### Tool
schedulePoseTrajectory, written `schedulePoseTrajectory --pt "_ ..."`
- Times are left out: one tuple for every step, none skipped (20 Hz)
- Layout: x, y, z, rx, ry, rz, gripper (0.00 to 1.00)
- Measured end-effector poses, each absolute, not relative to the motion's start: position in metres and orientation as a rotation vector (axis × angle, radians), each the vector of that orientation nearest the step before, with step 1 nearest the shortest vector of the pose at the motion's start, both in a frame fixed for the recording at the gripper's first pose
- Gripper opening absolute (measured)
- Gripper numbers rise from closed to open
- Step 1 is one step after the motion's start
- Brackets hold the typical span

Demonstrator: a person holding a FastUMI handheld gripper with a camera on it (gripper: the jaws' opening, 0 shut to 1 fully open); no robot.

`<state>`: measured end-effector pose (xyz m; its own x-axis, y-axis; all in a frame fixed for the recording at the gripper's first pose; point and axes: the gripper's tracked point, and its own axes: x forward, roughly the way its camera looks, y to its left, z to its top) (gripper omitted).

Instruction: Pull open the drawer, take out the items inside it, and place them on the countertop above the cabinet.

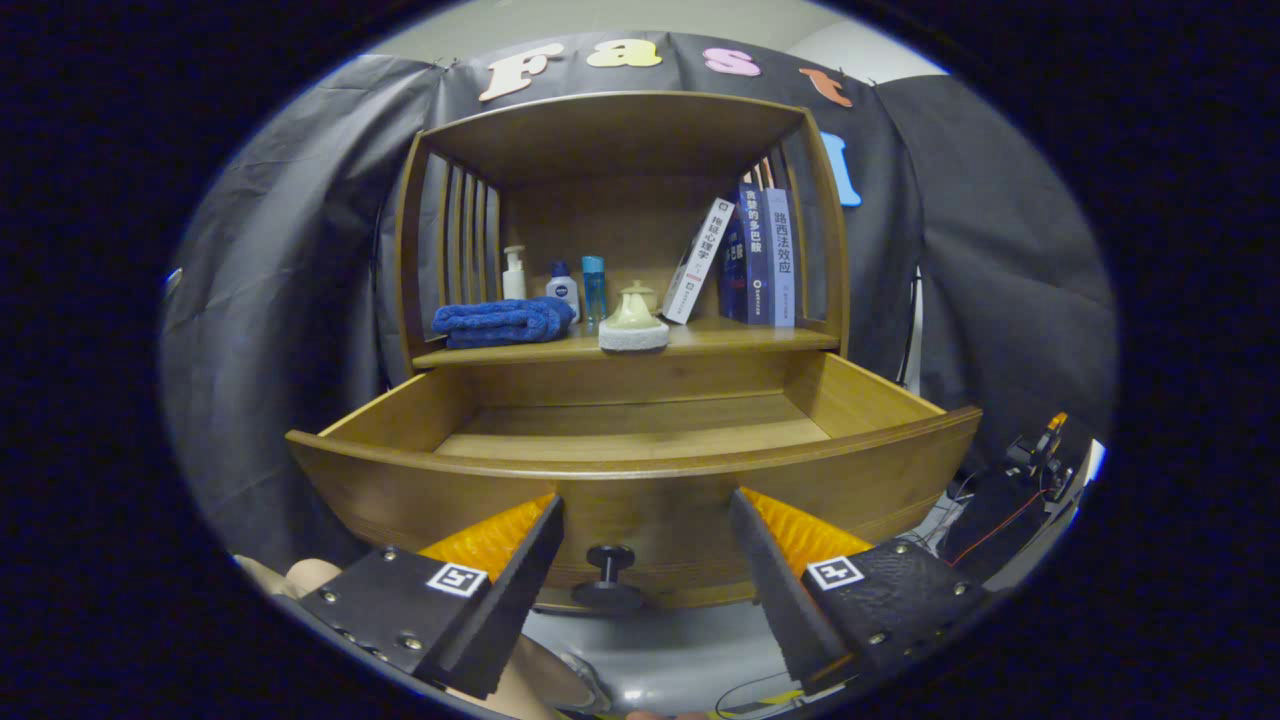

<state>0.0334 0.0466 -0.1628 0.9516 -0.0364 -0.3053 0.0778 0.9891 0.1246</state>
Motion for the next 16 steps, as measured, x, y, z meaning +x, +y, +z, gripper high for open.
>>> schedulePoseTrajectory --pt "0.035 0.045 -0.163 0.139 0.308 -0.055 0.99" --pt "0.037 0.044 -0.163 0.141 0.310 -0.052 0.99" --pt "0.038 0.045 -0.163 0.144 0.310 -0.045 0.99" --pt "0.041 0.045 -0.164 0.144 0.310 -0.045 0.99" --pt "0.042 0.043 -0.163 0.139 0.307 -0.045 0.99" --pt "0.043 0.043 -0.163 0.137 0.306 -0.045 0.99" --pt "0.045 0.044 -0.163 0.141 0.304 -0.045 0.99" --pt "0.047 0.044 -0.163 0.145 0.303 -0.044 0.99" --pt "0.049 0.043 -0.163 0.146 0.303 -0.043 0.99" --pt "0.054 0.043 -0.163 0.145 0.302 -0.043 0.99" --pt "0.059 0.043 -0.163 0.143 0.302 -0.042 0.99" --pt "0.064 0.043 -0.163 0.143 0.302 -0.042 0.99" --pt "0.070 0.043 -0.163 0.142 0.302 -0.042 0.99" --pt "0.076 0.043 -0.162 0.143 0.302 -0.043 0.99" --pt "0.083 0.043 -0.161 0.145 0.300 -0.045 0.99" --pt "0.090 0.045 -0.159 0.145 0.297 -0.043 0.99"
